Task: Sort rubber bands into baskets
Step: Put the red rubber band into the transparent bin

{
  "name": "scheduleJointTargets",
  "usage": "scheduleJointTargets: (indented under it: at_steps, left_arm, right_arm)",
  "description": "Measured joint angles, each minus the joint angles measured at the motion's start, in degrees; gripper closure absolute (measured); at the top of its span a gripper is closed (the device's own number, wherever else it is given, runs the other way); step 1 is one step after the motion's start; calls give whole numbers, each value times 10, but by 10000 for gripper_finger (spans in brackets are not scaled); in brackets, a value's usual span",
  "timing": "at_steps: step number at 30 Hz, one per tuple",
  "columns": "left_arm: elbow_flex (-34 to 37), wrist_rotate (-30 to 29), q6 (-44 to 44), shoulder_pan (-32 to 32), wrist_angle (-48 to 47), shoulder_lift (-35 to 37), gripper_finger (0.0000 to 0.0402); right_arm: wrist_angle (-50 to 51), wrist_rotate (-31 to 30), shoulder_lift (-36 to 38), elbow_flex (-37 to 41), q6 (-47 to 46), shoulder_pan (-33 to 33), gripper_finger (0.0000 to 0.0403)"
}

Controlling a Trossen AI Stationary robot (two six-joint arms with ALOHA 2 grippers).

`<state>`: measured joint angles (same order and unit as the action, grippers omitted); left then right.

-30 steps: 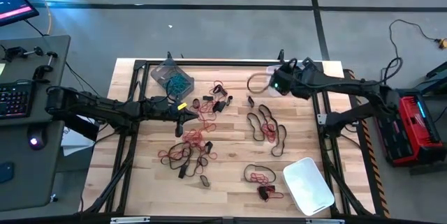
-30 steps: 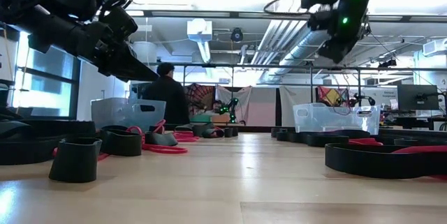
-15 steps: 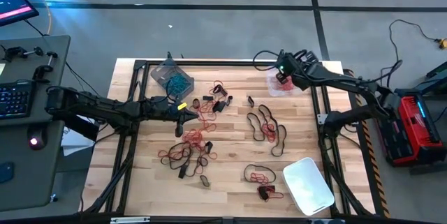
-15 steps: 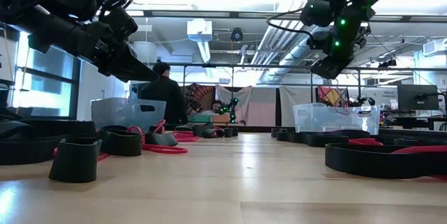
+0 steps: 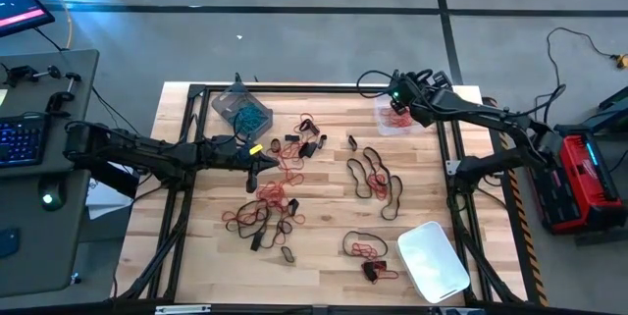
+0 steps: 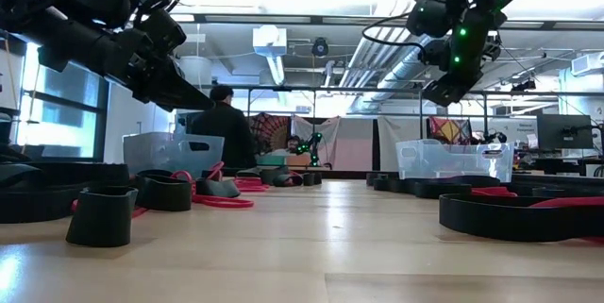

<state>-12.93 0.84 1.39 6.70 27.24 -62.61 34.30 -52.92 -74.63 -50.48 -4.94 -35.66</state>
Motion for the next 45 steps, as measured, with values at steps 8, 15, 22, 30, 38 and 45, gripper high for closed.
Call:
scheduleJointTargets:
  at_steps: [8, 15, 22, 30, 38, 45]
  left_arm:
    - [0, 0, 0, 0, 0, 0, 401]
    - [0, 0, 0, 0, 0, 0, 401]
    - [0, 0, 0, 0, 0, 0, 401]
    - [0, -1, 0, 0, 0, 0, 401]
    - [0, -49, 5, 0, 0, 0, 401]
    - [-17, -56, 1, 0, -10, 0, 401]
  right_arm:
    - [29, 164, 0, 0, -68, 0, 403]
    - [-6, 263, -3, 0, -82, 0, 403]
    - [49, 262, -53, 0, -103, -32, 403]
    - [69, 261, -93, 0, -91, -40, 358]
    - [85, 250, -78, 0, -76, -38, 261]
    - [66, 251, -29, 0, -40, 11, 364]
